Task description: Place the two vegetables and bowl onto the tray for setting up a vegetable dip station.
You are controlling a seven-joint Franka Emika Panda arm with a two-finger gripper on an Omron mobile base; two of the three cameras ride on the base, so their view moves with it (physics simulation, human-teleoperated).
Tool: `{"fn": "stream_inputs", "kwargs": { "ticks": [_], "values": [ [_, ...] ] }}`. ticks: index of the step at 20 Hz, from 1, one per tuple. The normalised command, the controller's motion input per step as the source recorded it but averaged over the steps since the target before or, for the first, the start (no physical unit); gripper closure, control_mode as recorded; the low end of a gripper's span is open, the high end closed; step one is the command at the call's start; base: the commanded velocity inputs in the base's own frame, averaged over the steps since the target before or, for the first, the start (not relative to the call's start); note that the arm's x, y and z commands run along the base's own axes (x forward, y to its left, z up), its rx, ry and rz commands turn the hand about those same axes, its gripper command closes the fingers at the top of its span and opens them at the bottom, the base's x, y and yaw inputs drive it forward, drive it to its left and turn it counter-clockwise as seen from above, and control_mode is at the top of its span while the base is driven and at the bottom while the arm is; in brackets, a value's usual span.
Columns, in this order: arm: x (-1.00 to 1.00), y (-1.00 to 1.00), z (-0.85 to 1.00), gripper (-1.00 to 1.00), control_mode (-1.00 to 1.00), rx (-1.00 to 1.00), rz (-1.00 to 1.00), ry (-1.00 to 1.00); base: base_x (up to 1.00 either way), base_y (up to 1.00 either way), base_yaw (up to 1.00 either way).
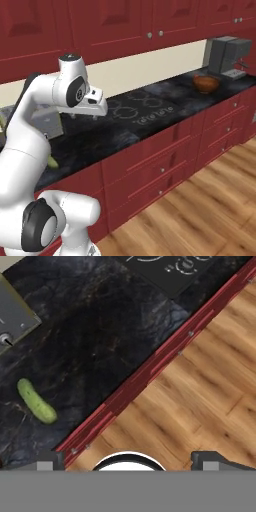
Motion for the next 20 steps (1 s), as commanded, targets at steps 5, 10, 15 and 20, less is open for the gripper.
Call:
{"fn": "stream_inputs", "kwargs": {
  "ticks": [5, 10, 15, 20],
  "values": [
    [0.00, 0.00, 0.00, -1.00, 1.00, 0.00, 0.00, 0.00, 0.39, -0.46, 0.00],
    [0.00, 0.00, 0.00, -1.00, 1.00, 0.00, 0.00, 0.00, 0.38, -0.48, 0.00],
    [0.00, 0.00, 0.00, -1.00, 1.00, 0.00, 0.00, 0.00, 0.38, -0.48, 0.00],
    [0.00, 0.00, 0.00, -1.00, 1.00, 0.00, 0.00, 0.00, 0.39, -0.48, 0.00]
  ]
}}
